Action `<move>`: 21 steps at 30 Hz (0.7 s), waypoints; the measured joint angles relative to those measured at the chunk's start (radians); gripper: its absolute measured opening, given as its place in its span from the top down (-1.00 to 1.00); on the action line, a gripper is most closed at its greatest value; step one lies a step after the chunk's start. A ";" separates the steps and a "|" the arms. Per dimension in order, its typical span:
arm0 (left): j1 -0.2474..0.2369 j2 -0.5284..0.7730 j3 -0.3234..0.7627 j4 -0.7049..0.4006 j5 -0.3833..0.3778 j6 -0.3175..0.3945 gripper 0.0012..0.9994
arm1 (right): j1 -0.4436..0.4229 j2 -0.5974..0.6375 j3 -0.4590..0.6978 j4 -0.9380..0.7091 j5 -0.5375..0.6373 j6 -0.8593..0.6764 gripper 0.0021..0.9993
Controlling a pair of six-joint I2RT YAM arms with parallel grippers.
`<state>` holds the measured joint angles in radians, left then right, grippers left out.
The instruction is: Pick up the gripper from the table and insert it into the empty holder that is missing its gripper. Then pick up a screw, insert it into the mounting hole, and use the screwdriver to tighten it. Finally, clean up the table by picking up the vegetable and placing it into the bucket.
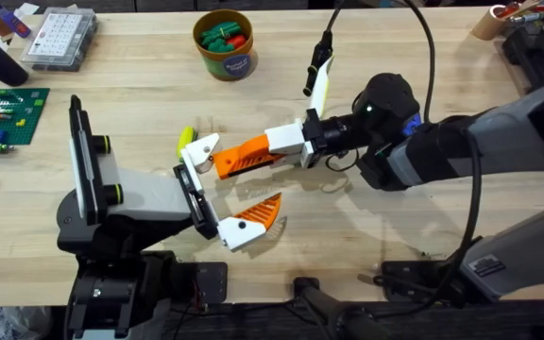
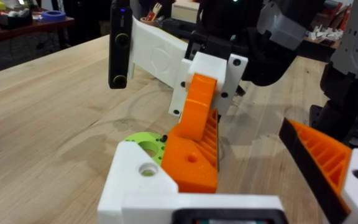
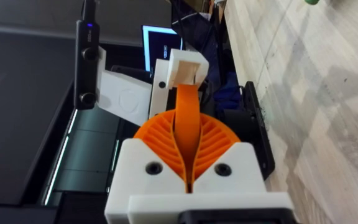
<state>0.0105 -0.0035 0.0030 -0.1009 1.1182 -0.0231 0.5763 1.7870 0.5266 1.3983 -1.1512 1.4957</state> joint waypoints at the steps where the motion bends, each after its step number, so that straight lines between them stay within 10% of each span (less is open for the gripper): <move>1: 0.001 0.003 0.001 -0.001 -0.005 0.000 -0.97 | 0.000 0.000 0.000 -0.006 -0.001 0.000 0.97; 21: 0.001 0.004 0.002 -0.004 -0.008 0.000 -0.97 | -0.031 0.000 0.000 0.012 -0.095 0.074 0.97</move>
<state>0.0116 0.0002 0.0048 -0.1046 1.1104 -0.0231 0.5457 1.7873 0.5266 1.4106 -1.2462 1.5697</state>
